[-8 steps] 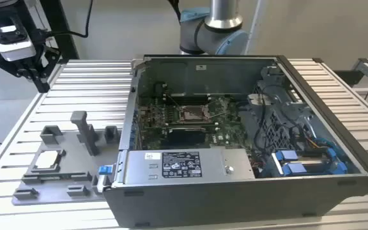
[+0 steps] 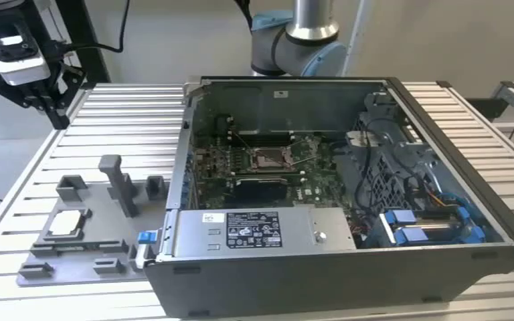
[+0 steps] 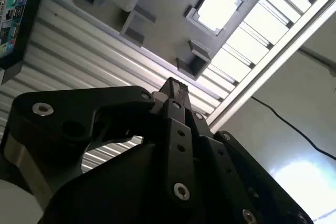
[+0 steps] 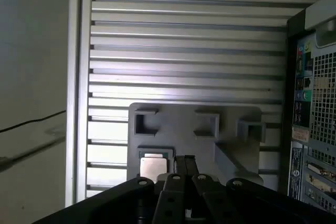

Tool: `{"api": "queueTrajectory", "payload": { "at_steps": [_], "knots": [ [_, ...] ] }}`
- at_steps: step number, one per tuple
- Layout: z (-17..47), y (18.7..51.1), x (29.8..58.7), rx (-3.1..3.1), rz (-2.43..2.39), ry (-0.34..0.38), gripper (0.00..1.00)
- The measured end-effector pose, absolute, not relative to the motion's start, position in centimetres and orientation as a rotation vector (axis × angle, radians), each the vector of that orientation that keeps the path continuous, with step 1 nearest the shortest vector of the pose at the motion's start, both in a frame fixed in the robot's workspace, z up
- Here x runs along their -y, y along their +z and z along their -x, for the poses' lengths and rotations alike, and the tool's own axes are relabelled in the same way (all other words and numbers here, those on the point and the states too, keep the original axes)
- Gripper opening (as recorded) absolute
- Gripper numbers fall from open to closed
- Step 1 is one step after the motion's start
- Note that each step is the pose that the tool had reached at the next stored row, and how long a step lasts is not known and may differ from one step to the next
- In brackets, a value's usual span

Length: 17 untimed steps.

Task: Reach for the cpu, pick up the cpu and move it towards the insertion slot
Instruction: 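Reach for the cpu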

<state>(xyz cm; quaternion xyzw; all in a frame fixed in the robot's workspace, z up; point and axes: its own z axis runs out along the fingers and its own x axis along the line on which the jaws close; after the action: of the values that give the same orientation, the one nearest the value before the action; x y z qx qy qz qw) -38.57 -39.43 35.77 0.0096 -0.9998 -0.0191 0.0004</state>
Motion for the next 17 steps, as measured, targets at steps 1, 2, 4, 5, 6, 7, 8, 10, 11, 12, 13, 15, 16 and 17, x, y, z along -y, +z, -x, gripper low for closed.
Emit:
{"api": "queueTrajectory", "payload": {
  "at_steps": [1, 2, 4, 5, 6, 7, 8, 10, 11, 12, 13, 15, 16, 17],
  "knots": [
    [38.6, 35.8, 39.4, 3.14, -0.03, -0.06, 0.0],
    [38.6, 35.8, 39.4, 3.14, -0.03, -0.06, 0.0],
    [38.6, 35.8, 39.4, 3.14, -0.03, -0.06, 0.0],
    [38.6, 35.8, 39.4, 3.14, -0.03, -0.06, 0.0],
    [38.6, 35.8, 39.5, 3.14, -0.03, -0.06, 0.0],
    [38.7, 35.7, 39.6, 3.14, -0.03, -0.06, 0.0],
    [38.9, 35.7, 39.7, 3.14, -0.03, -0.06, 0.0],
    [39.2, 35.6, 40.1, 3.14, -0.029, -0.06, 0.0],
    [39.3, 35.6, 40.3, 3.14, -0.029, -0.06, 0.0],
    [39.4, 35.6, 40.5, 3.14, -0.029, -0.06, 0.0],
    [39.6, 35.5, 40.7, 3.14, -0.029, -0.06, 0.0],
    [39.9, 35.4, 41.1, 3.14, -0.028, -0.06, 0.0],
    [40.0, 35.4, 41.2, 3.14, -0.028, -0.06, 0.0],
    [40.1, 35.3, 41.4, 3.14, -0.028, -0.06, 0.0]
  ]
}}
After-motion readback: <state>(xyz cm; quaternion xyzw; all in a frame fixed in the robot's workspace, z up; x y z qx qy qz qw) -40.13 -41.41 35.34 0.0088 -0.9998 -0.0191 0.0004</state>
